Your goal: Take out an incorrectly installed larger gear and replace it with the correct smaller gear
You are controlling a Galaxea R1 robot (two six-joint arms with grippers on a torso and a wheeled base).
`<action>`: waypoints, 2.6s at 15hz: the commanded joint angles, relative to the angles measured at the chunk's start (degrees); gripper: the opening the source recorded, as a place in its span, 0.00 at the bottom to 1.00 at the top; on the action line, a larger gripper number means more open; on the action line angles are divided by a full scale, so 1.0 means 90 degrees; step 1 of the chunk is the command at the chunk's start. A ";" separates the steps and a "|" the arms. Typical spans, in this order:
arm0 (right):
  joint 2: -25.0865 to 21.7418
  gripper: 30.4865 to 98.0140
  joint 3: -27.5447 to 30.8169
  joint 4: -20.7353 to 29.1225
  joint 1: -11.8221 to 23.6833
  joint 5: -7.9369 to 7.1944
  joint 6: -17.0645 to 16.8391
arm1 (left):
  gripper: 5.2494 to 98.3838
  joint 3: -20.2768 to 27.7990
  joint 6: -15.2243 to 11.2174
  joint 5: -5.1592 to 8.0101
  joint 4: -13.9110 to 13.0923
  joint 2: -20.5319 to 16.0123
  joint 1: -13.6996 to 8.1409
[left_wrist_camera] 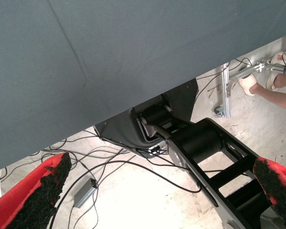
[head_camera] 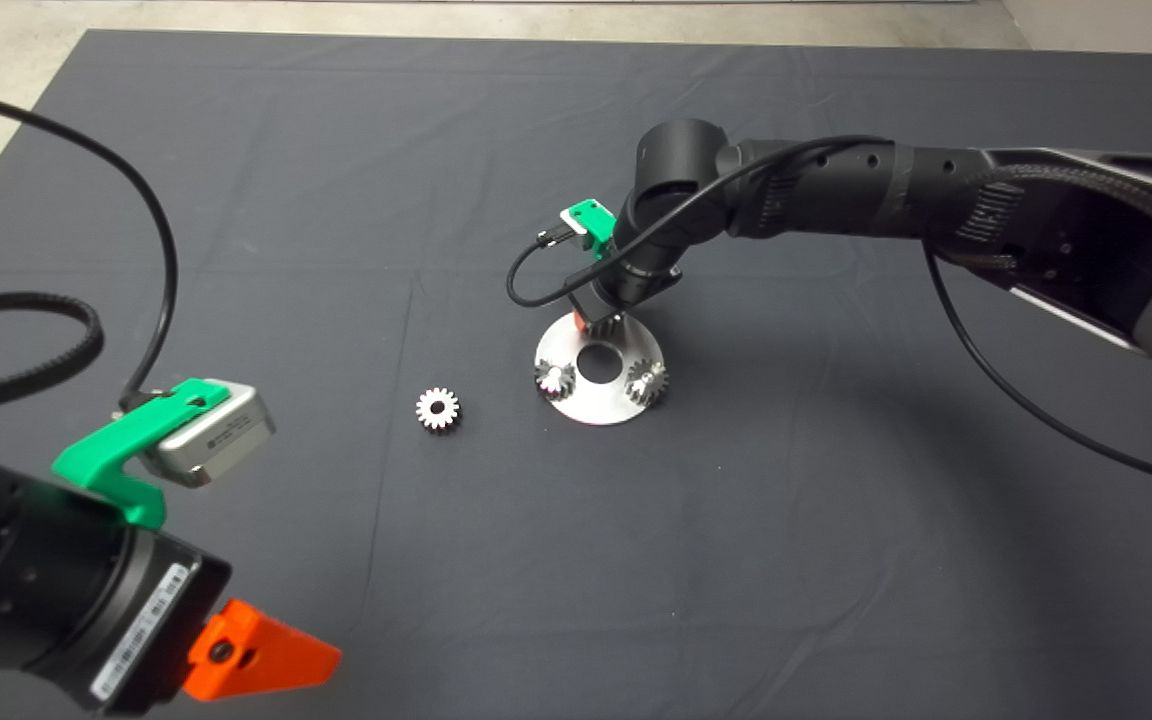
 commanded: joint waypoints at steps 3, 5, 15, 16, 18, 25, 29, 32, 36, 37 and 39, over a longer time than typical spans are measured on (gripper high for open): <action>0.0027 0.40 0.0026 -0.0191 0.0113 -0.0030 -0.0038 | 1.00 0.0073 0.0004 0.0023 -0.0085 -0.0004 -0.0068; 0.0036 0.38 0.0026 -0.0181 0.0103 -0.0029 -0.0058 | 1.00 0.0073 0.0004 0.0013 -0.0085 -0.0004 -0.0068; 0.0154 0.30 0.0026 -0.0171 0.0133 -0.0098 -0.0194 | 1.00 0.0073 0.0004 0.0013 -0.0086 0.0006 -0.0068; 0.0163 0.30 0.0045 -0.0162 0.0133 -0.0154 -0.0204 | 1.00 0.0073 0.0004 0.0013 -0.0085 0.0006 -0.0068; 0.0163 0.29 0.0065 -0.0161 0.0181 -0.0225 -0.0194 | 1.00 0.0073 0.0004 0.0013 -0.0085 0.0006 -0.0068; 0.0095 0.29 0.0240 0.0345 0.0873 -0.0293 -0.0204 | 1.00 0.0083 0.0004 0.0013 -0.0086 0.0026 -0.0068; -0.0073 0.29 0.0406 0.0630 0.1041 -0.0475 -0.0175 | 1.00 0.0083 0.0004 0.0013 -0.0085 0.0026 -0.0068; -0.0632 0.28 0.1114 0.0623 0.1021 -0.0508 -0.0145 | 1.00 0.0083 0.0004 0.0013 -0.0085 0.0026 -0.0068; -0.1659 0.28 0.2248 0.0620 0.0963 -0.0533 0.0009 | 1.00 0.0083 -0.0006 0.0023 -0.0085 0.0059 -0.0068; -0.1908 0.28 0.2617 0.0591 0.0924 -0.0537 0.0204 | 1.00 0.0083 -0.0006 0.0023 -0.0085 0.0084 -0.0068; -0.2234 0.28 0.2932 0.0424 0.0821 -0.0537 0.0401 | 1.00 0.0028 -0.0041 0.0033 -0.0085 0.0232 -0.0068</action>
